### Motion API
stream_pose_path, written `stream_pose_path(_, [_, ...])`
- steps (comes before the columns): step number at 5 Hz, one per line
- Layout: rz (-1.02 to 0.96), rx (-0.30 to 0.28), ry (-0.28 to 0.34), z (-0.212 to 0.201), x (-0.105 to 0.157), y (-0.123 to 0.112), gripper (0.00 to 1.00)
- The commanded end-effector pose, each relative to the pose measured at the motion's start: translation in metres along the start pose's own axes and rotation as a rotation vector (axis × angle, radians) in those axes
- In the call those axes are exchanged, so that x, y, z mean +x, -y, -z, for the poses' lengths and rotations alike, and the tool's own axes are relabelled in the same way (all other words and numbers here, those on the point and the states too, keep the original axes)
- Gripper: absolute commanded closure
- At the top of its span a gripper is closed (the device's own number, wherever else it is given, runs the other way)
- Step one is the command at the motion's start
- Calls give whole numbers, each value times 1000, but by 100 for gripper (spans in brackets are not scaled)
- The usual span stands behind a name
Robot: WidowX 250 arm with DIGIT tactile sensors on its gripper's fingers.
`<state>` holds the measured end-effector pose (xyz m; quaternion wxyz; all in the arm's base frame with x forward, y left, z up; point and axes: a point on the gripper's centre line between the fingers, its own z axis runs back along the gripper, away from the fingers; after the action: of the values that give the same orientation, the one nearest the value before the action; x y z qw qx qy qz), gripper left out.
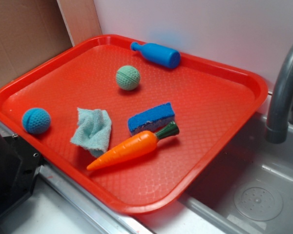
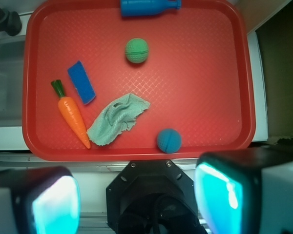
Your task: Grab the blue bottle.
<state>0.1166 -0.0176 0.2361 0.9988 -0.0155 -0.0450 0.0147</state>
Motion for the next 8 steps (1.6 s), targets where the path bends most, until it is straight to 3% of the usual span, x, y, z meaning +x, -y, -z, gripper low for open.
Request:
stream_pose_path(1, [0,0,0,0,0,0,0])
stream_pose_path(2, [85,-40,-26,43,46,1,0])
stream_pose_path(3, [127,50,52,68,97,6,0])
stream_pose_path(6, [127,50,52,68,97,6,0])
stream_pose_path(7, [-31,-4,109,91,126,-7,0])
stream_pose_path(8, [-275,-15,269,114,170,-16,0])
